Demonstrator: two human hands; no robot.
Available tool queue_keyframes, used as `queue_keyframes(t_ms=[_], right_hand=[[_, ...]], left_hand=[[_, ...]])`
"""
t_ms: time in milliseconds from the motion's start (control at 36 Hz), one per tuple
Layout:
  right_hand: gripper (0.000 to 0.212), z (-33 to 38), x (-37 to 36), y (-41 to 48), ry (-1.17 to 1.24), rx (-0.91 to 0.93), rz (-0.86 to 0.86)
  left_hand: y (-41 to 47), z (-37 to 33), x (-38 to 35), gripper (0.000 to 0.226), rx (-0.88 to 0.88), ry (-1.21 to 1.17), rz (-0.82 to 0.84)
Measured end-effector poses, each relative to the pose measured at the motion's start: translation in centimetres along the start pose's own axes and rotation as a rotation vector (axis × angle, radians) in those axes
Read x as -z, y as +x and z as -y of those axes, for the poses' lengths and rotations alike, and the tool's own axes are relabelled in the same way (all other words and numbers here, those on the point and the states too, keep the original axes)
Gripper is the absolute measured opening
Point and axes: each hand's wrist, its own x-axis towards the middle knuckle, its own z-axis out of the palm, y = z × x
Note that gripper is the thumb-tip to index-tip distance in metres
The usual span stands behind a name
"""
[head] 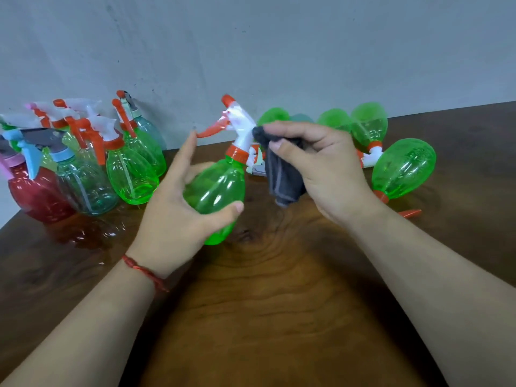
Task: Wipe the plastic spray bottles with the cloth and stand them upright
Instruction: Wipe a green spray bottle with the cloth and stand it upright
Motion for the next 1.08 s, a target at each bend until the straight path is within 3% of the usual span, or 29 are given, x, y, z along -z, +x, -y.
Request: queue_keyframes(t_ms=[167,361,472,639,750,917,1083], right_hand=[[0.023,0.2,0.5,0.3,0.000,0.056,-0.088],[0.019,-1.1,-0.4,-0.7,-0.228,0.028,0.044],[0.020,-1.5,-1.4,-1.3,-0.073,-0.066,-0.040],[0.021,-1.9,-2.3,-1.9,0.226,-0.268,-0.037],[0.021,-1.7,-2.3,-2.0,0.263,-0.262,-0.029],[0.021,-1.5,-2.5,-2.2,0.196,-0.240,-0.040],[0.020,-0.8,-2.8,-2.4,0.192,-0.196,-0.001]], left_hand=[[-0.1,0.1,-0.3,0.123,-0.076,0.165,0.132],[0.4,-0.2,-0.1,0.120,0.110,-0.072,-0.119],[0.5,-0.3,-0.3,0.120,0.119,-0.114,-0.115],[0.5,-0.3,-1.8,0.109,0.119,-0.310,-0.134],[0.7,0.2,-1.5,0.105,0.105,-0.224,-0.188],[0.4,-0.4,-1.9,0.046,0.221,-0.410,-0.217],[0.0,-0.5,-2.2,0.063,0.189,-0.244,-0.142]])
